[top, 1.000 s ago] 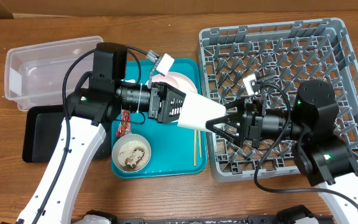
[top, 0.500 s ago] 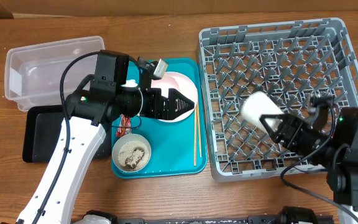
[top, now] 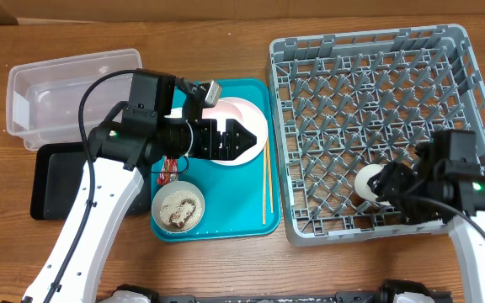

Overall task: Sort waste into correct bins and load items into the dishwasher
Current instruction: 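Take the cup with the right gripper and place it in the rack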

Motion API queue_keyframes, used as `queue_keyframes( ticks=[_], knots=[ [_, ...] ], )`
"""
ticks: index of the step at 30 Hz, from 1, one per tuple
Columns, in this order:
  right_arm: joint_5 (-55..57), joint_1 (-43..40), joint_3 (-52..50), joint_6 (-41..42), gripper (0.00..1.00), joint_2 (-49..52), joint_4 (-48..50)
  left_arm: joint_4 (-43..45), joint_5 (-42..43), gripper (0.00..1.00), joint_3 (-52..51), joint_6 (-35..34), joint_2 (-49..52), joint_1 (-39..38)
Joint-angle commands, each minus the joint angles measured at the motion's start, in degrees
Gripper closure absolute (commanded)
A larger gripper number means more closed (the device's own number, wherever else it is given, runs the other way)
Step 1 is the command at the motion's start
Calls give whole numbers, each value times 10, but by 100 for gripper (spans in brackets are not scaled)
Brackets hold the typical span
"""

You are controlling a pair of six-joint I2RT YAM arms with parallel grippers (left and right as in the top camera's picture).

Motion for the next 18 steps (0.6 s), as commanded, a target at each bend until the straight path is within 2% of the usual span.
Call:
queue_keyframes(
  ticks=[1,3,8,13,18],
  knots=[
    [25,21,7,-2,41,29,18,-2,-12,0,5,9,-3,-4],
    [34,35,7,-2,25,43,24,-3,-12,0,5,9,-3,-4],
    [37,69,43,-1,18,44,17,-8,-12,0,5,9,-3,-4],
    [7,132,131,0,18,34,22,-8,-14,0,5,9,-3,-4],
    [52,181,160,1,21,33,27,-21,-28,0,5,9,-3,-4]
  ],
)
